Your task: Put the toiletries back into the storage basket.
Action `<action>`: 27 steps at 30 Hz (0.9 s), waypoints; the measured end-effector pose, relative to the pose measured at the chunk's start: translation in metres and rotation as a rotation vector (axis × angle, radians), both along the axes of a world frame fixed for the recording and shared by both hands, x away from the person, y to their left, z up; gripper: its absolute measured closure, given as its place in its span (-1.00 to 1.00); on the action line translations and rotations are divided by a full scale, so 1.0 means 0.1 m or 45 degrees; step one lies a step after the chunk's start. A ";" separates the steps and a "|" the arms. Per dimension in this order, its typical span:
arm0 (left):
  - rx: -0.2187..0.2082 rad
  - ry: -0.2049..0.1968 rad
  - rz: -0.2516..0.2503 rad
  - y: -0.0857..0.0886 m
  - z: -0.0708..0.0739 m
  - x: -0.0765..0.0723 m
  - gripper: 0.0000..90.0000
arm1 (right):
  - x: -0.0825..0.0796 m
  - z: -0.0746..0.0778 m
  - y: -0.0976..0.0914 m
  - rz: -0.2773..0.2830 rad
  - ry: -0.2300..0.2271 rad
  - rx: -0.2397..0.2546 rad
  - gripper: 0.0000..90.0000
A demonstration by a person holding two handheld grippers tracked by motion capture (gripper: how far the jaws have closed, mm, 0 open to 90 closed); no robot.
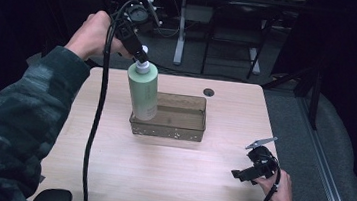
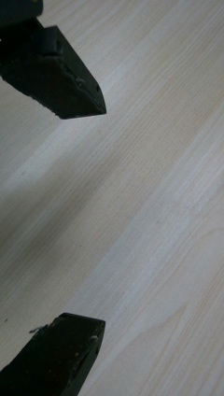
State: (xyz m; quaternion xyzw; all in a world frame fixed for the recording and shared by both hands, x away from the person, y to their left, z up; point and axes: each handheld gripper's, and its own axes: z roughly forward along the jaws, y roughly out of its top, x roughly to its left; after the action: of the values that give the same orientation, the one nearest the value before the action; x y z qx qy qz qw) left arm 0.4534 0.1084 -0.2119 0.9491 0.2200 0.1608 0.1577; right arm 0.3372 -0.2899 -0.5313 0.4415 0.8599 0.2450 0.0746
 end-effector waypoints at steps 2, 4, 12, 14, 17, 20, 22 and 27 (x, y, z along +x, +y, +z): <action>-0.002 0.004 0.002 -0.01 0.01 0.01 0.40 | 0.00 0.00 0.01 -0.001 -0.003 -0.002 -1.00; -0.010 -0.005 0.005 -0.02 0.02 0.04 0.40 | 0.00 0.00 0.01 0.008 -0.008 -0.004 -1.00; -0.019 -0.022 0.026 -0.08 0.03 0.12 0.40 | 0.00 0.00 0.01 0.007 -0.012 -0.008 -1.00; -0.014 -0.020 0.035 -0.09 0.02 0.15 0.40 | 0.00 0.00 0.02 0.005 -0.005 -0.004 -1.00; -0.015 -0.014 0.051 -0.10 0.00 0.19 0.40 | 0.00 0.00 0.02 0.009 -0.006 -0.012 -1.00; -0.008 -0.010 0.061 -0.10 -0.04 0.22 0.40 | 0.00 0.00 0.02 0.013 -0.006 -0.014 -1.00; -0.010 -0.008 0.068 -0.11 -0.06 0.23 0.40 | 0.00 0.00 0.02 0.013 -0.008 -0.013 -1.00; -0.002 -0.005 0.081 -0.11 -0.13 0.29 0.40 | 0.00 0.00 0.02 0.018 -0.009 -0.015 -1.00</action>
State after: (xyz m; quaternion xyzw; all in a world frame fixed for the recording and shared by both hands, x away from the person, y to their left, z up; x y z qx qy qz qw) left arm 0.4821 0.0978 -0.2252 0.9412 0.2499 0.1674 0.1537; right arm 0.3371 -0.2875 -0.5315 0.4341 0.8641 0.2420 0.0787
